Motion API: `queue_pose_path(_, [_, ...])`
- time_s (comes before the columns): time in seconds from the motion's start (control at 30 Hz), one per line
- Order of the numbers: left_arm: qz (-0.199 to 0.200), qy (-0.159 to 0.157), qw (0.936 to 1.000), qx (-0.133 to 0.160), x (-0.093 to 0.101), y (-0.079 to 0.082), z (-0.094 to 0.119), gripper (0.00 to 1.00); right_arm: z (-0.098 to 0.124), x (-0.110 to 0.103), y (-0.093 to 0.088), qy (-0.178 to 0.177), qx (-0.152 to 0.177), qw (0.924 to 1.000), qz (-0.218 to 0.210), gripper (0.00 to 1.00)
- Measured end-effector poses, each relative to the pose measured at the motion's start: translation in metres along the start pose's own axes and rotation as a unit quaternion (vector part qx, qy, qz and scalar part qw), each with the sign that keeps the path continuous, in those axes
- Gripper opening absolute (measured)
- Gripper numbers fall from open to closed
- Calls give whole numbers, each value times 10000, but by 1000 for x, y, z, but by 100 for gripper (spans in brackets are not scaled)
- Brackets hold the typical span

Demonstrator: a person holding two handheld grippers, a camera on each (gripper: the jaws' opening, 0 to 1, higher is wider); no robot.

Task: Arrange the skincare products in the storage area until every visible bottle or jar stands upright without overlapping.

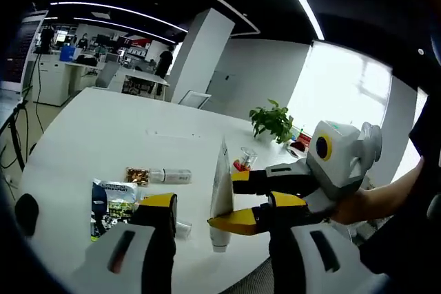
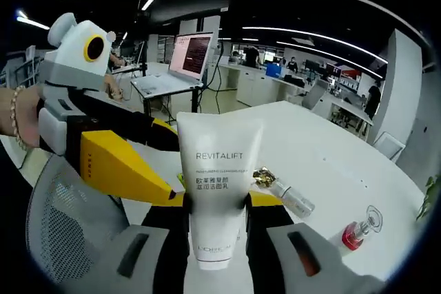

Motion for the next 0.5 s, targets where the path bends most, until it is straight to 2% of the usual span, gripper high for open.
queue_pose_path(0.17, [9,93,9999,-52,5,0,-2,36,7,-12,1,46,49,10000,22,30])
queue_pose_path(0.33, [-10,33,9999,-108,17,-3,-5,29,14,-17,-1,33,54,10000,62,30])
queue_pose_path(0.5, [-121,40,9999,-22,27,2,-9,18,24,-20,-2,-24,103,9999,42,31])
Point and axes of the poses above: the point that each gripper's makers call its tool centre point, and the gripper's own axes: z roughly backward along the fingers, x roughly to its right, y roughly out of its top, the point moved 2 cm from there along z, roughly backward along the fingers, and after that the axes turned 15 degrees about -z, right-handed, at the moved point
